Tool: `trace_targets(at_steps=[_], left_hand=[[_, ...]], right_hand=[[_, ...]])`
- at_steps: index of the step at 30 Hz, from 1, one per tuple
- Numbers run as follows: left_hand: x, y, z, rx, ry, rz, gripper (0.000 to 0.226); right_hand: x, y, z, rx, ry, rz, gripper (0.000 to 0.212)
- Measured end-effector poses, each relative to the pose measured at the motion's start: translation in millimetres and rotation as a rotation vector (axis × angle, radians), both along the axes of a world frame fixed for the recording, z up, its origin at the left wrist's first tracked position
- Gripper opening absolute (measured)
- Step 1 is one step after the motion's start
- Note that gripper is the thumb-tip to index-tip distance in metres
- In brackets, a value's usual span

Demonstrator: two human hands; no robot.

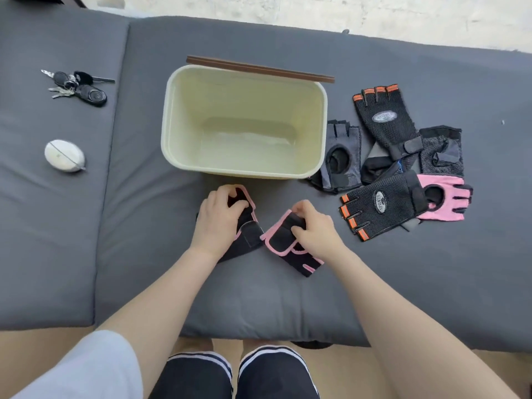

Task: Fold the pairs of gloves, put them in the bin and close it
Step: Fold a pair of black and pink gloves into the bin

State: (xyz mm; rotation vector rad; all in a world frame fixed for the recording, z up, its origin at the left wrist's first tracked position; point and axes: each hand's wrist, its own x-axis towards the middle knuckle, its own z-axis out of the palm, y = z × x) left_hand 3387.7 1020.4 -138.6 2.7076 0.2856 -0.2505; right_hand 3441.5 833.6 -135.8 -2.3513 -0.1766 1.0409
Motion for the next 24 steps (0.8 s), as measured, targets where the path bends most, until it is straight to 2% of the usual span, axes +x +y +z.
trace_targets(at_steps=[3,5,9,13,16,20,24], left_hand=[[-28,-1,-14,0.020,-0.003,-0.184,0.047],[-41,-3,-22,-0.017,0.072,-0.234,0.050],[-41,-5,-30,0.040,0.221,-0.219,0.045],[-31,-9,-28,-0.072,0.296,-0.094,0.032],[-39,-5,-29,-0.149,0.264,-0.200,0.019],[-56,16,-24,-0.267,0.256,-0.343,0.012],[-67,29,-13,-0.345,0.261,-0.303,0.007]], right_hand=[[3,5,-2,0.060,0.055,-0.064,0.016],[3,3,-4,0.103,0.081,-0.120,0.021],[1,-6,-6,0.145,0.121,-0.205,0.023],[0,-11,-8,0.172,0.139,-0.266,0.028],[1,-6,-7,0.203,0.144,-0.277,0.025],[-4,7,-7,0.175,0.122,-0.214,0.025],[-14,34,-9,0.136,0.151,-0.058,0.016]])
